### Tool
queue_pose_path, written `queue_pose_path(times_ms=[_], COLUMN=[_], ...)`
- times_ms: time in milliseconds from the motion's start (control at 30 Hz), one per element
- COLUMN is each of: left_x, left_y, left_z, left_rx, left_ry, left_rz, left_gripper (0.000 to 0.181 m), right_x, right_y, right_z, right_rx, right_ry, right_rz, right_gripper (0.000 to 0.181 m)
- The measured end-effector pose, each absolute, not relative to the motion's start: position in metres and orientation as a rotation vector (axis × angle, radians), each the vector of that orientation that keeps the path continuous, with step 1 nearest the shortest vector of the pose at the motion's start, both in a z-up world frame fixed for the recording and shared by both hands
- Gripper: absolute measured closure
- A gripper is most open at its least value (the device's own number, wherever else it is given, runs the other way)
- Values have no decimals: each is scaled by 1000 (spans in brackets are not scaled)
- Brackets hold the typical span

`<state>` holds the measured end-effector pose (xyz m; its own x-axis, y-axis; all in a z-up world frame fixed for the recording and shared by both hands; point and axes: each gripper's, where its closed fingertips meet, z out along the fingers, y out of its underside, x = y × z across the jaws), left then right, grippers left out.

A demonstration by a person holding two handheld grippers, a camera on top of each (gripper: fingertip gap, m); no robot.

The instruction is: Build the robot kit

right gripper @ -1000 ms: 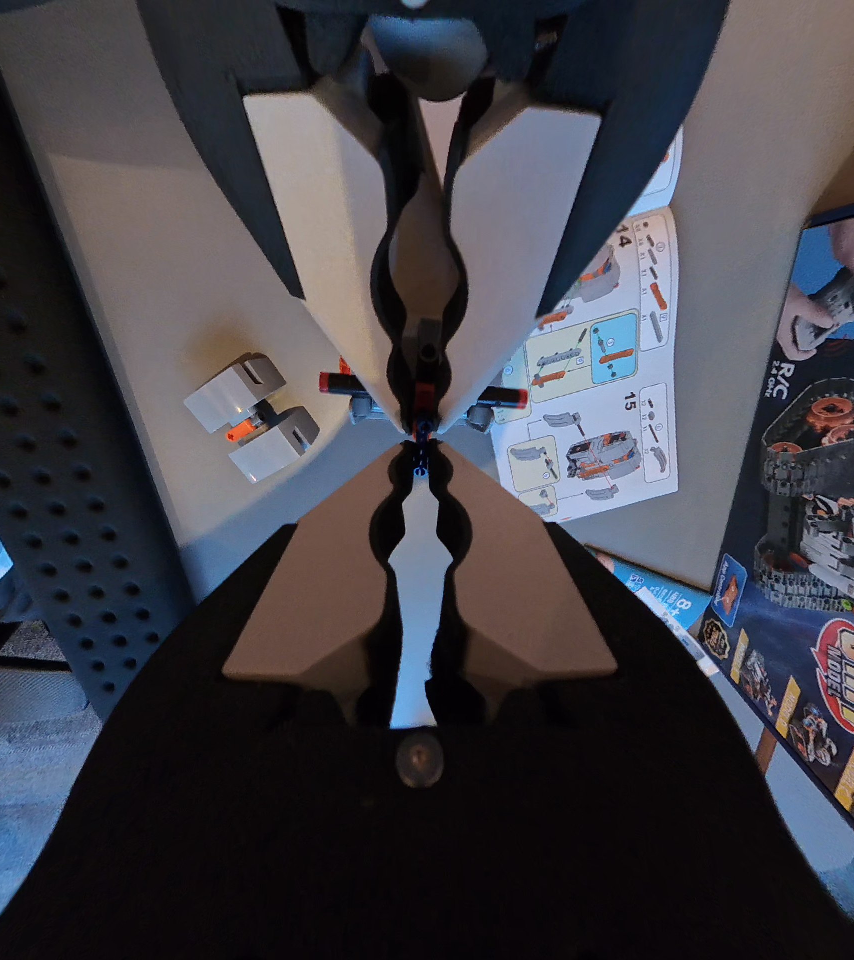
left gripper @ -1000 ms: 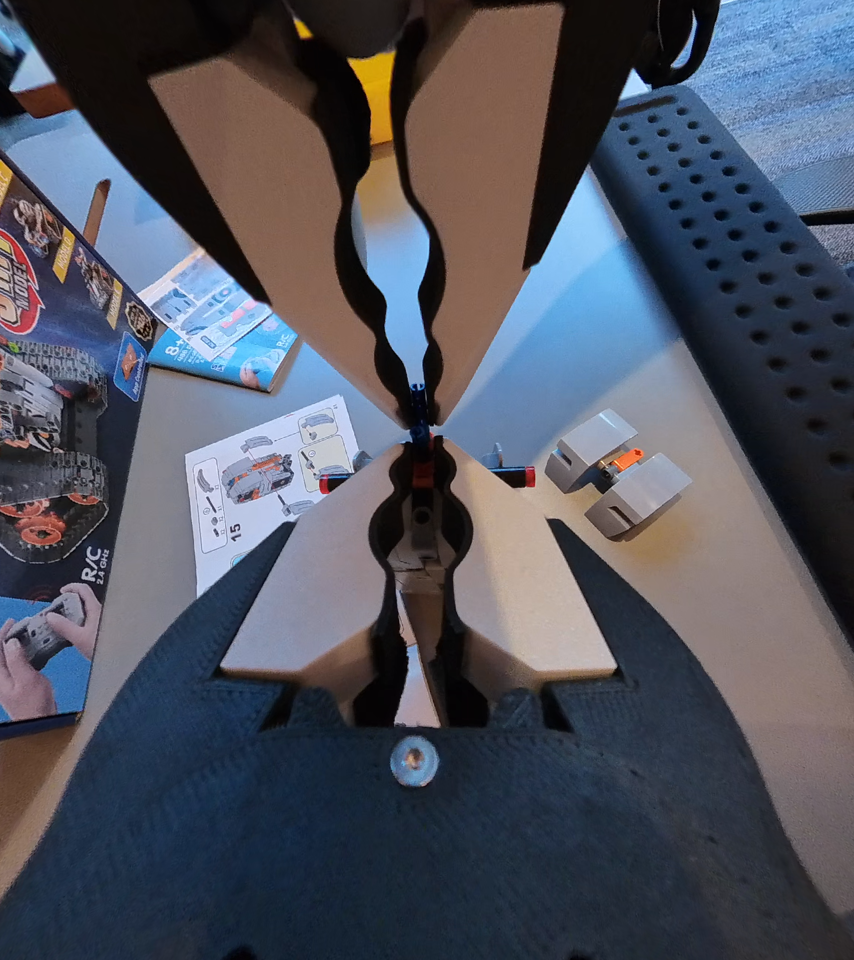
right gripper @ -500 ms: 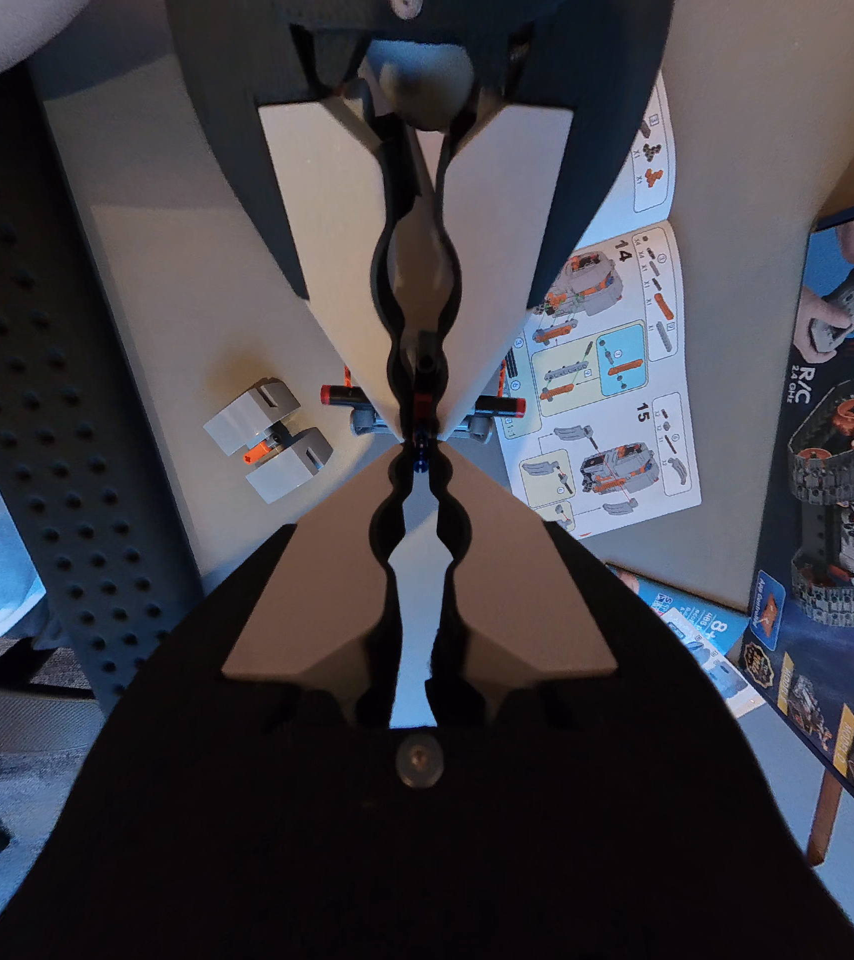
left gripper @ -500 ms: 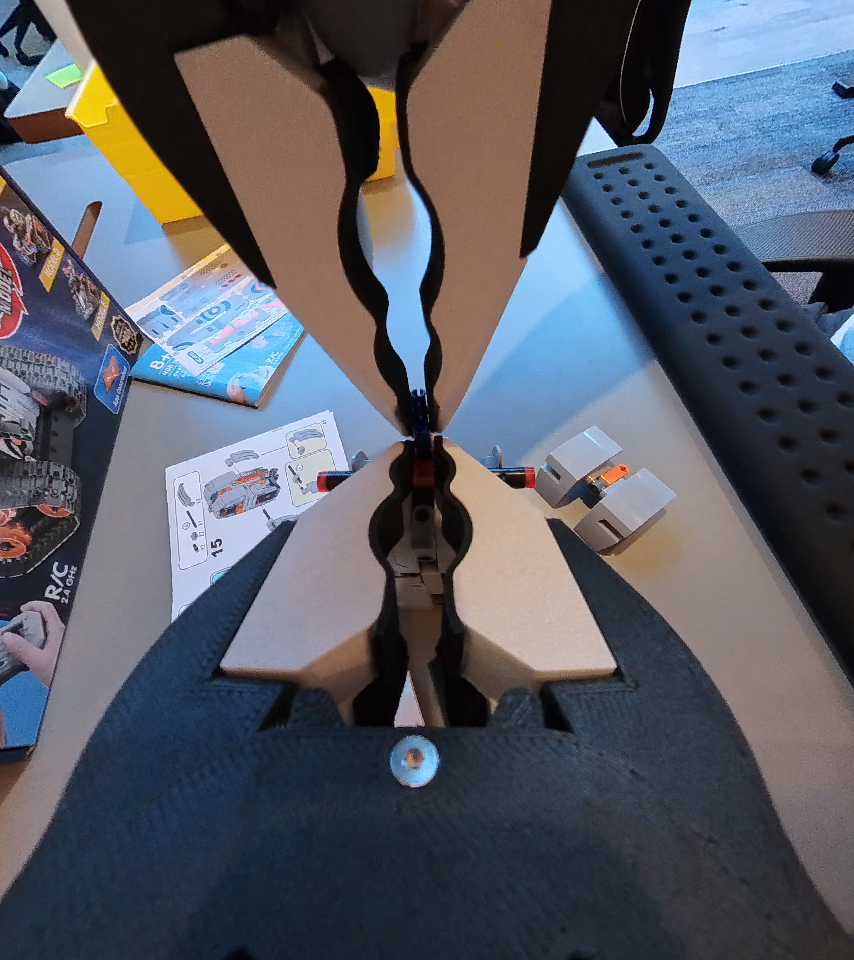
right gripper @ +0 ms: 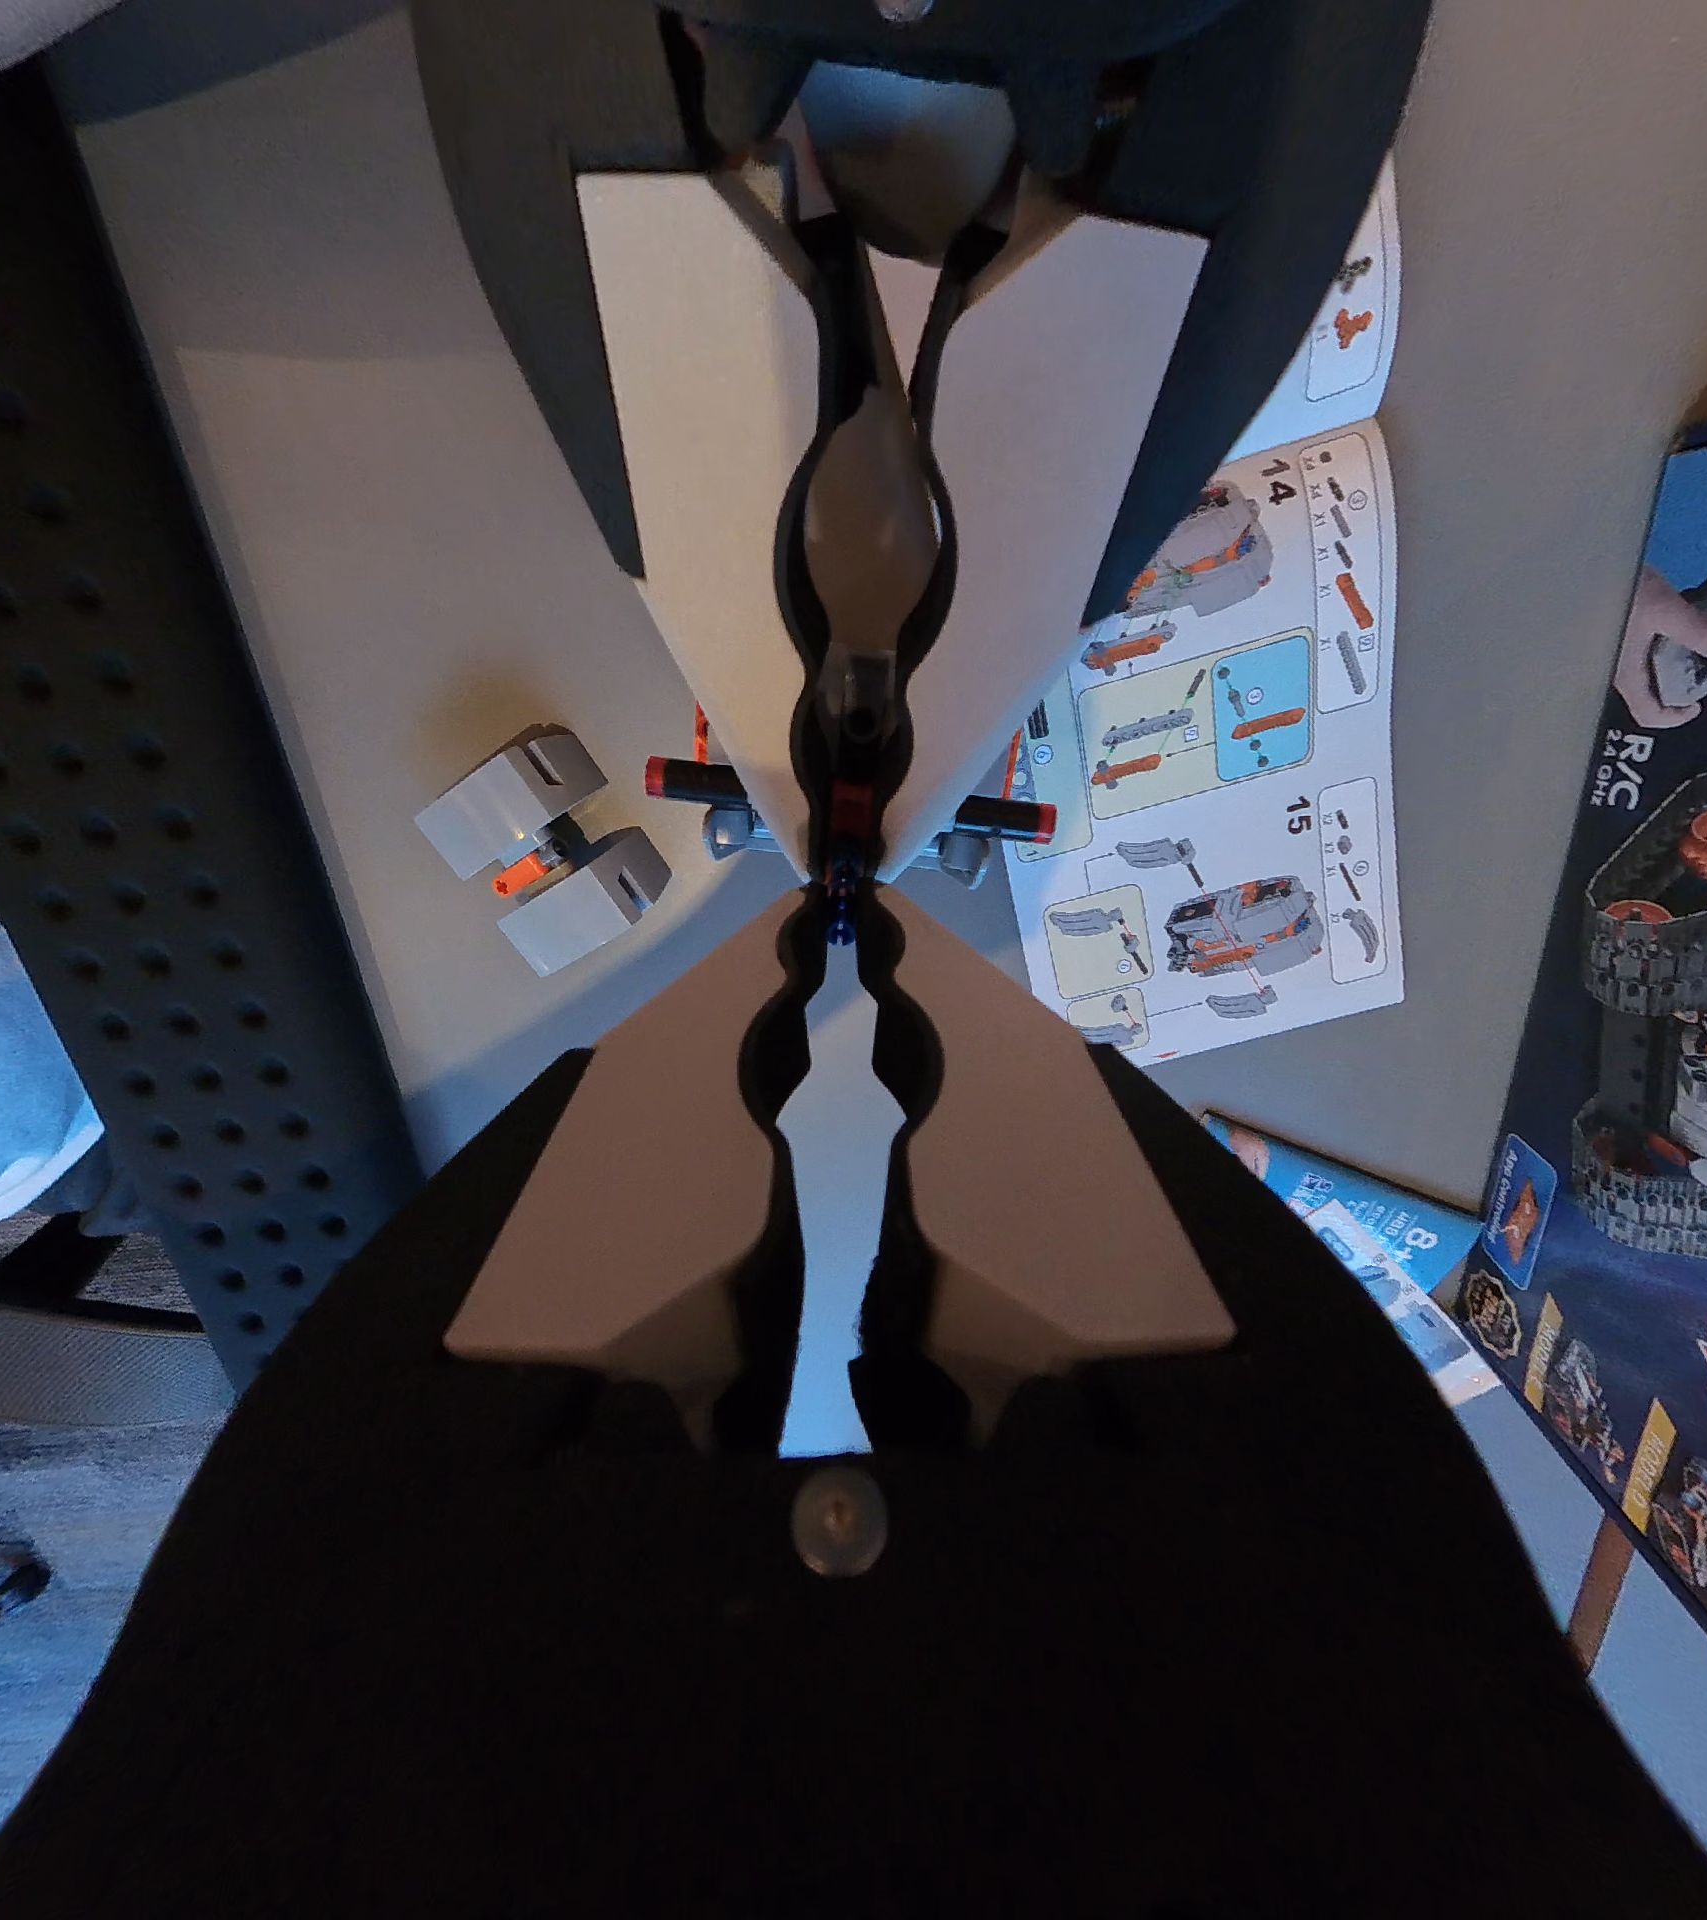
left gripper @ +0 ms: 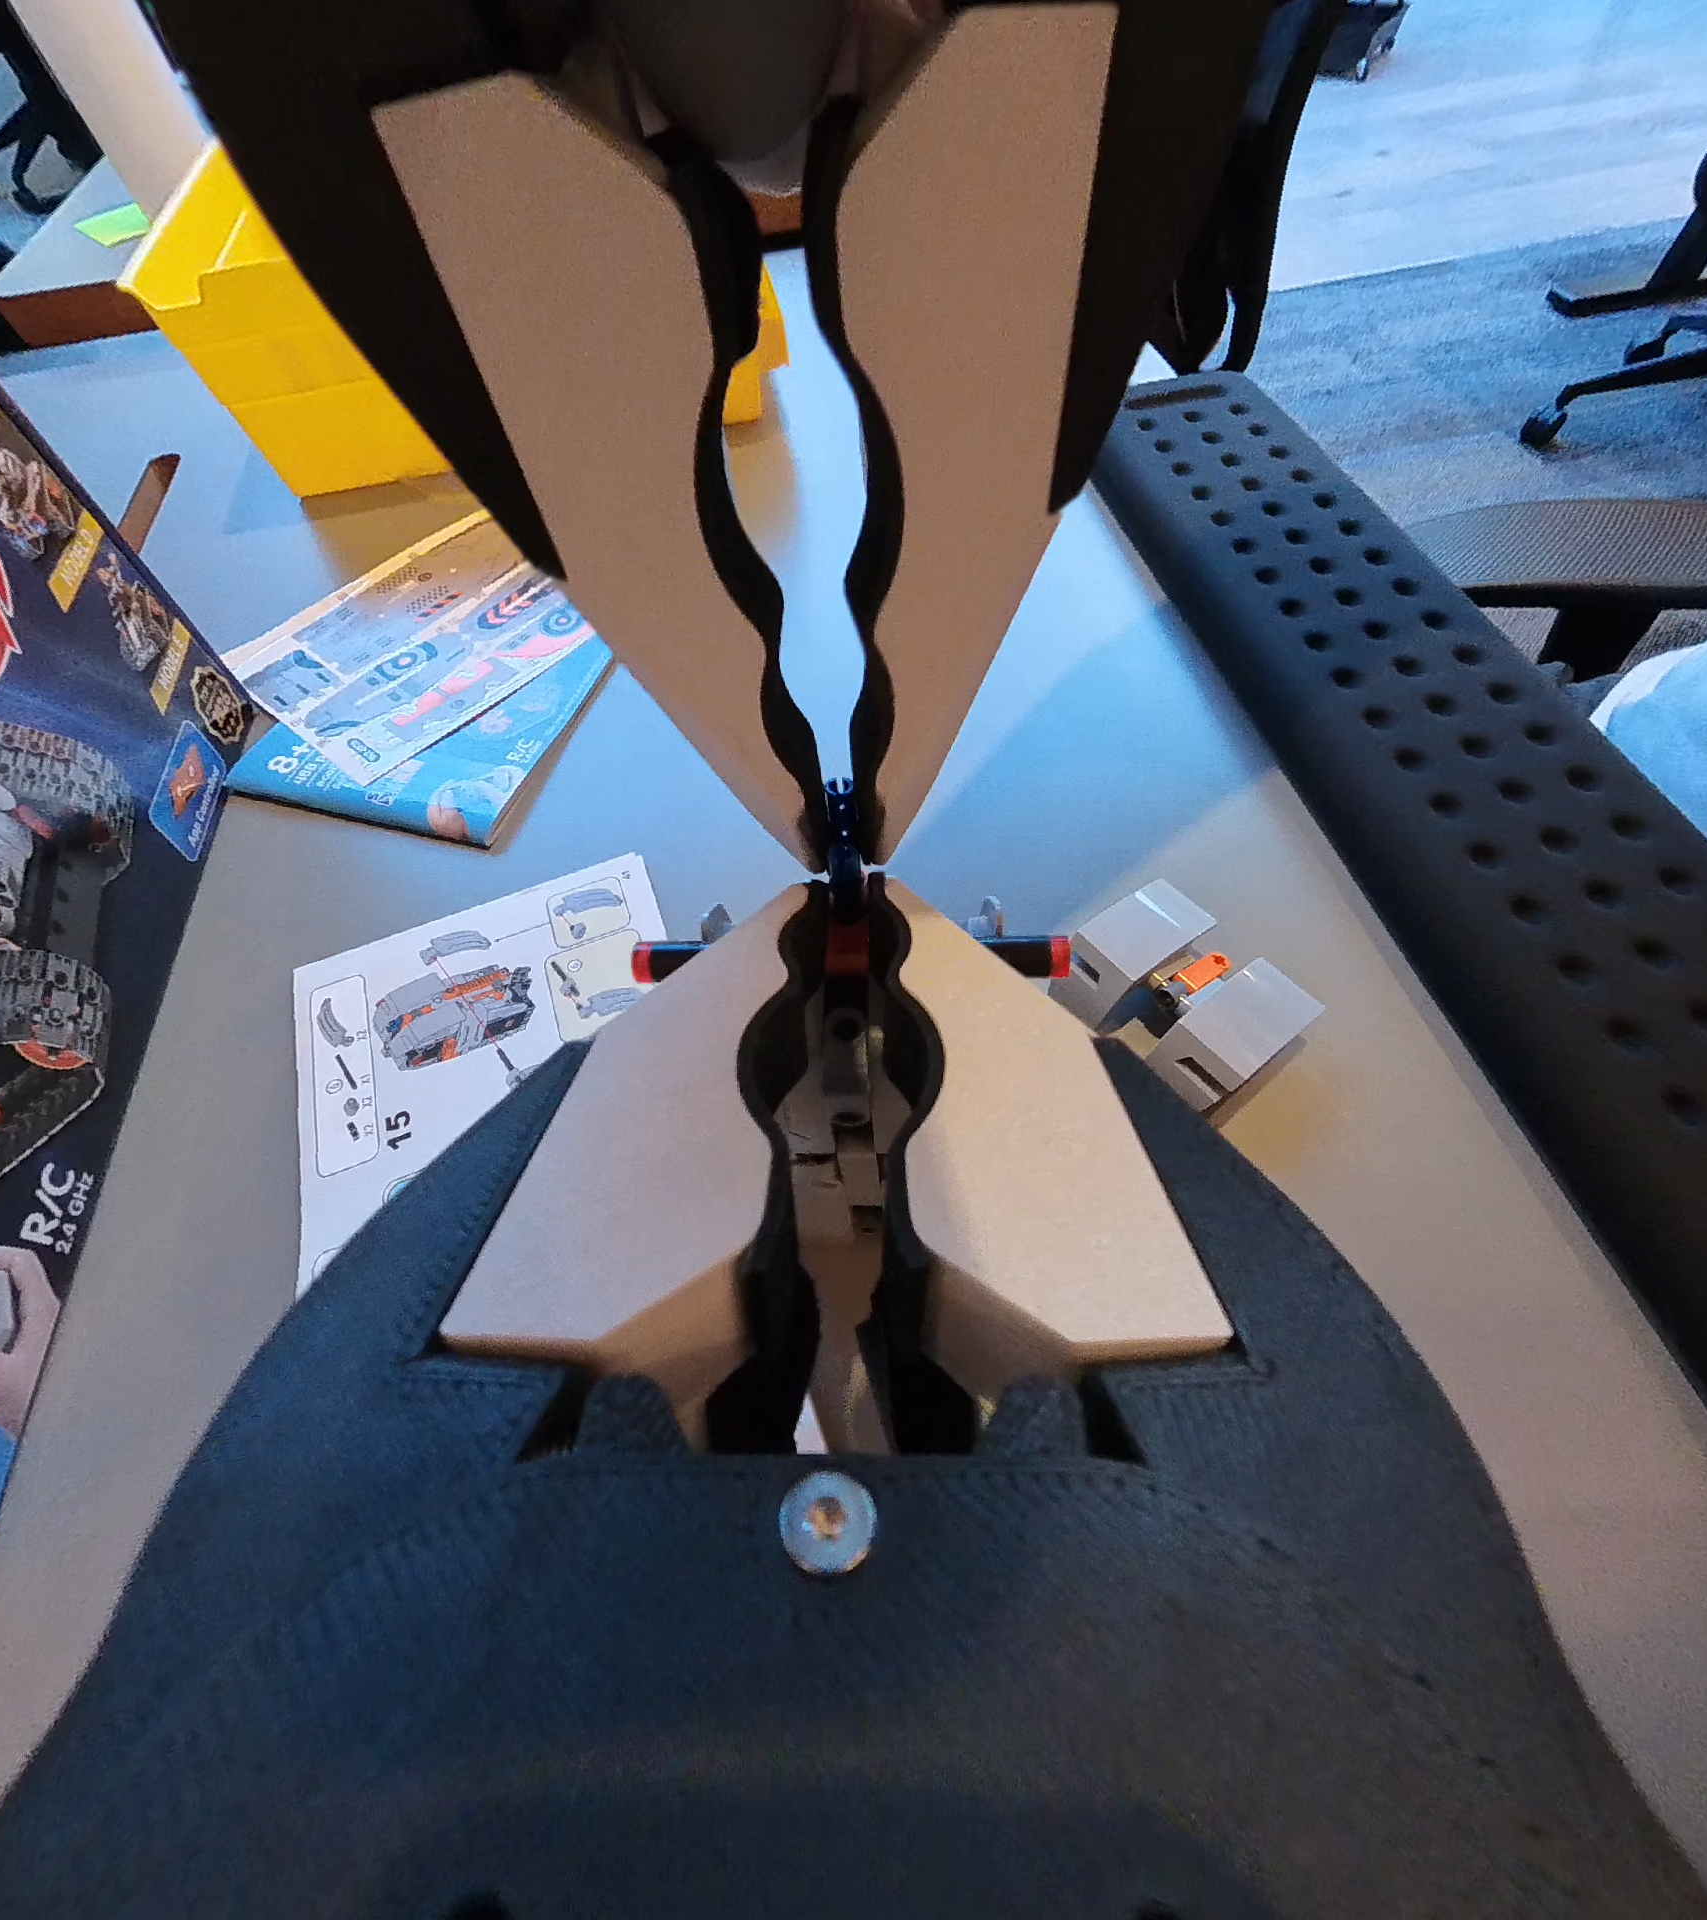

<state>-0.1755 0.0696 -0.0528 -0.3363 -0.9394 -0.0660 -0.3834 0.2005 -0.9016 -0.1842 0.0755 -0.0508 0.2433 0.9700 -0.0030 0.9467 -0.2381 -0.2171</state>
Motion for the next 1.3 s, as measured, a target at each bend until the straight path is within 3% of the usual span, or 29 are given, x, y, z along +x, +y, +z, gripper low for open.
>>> queue_pose_path(times_ms=[1300], left_x=[-177], left_y=[67], left_z=[-51], left_rx=[-1187], left_ry=[1793], left_rz=[-1184], left_gripper=[176], right_x=[-187], right_y=[75], right_z=[-51], right_rx=[-2305], right_ry=[-1745], right_rz=[210], right_gripper=[178])
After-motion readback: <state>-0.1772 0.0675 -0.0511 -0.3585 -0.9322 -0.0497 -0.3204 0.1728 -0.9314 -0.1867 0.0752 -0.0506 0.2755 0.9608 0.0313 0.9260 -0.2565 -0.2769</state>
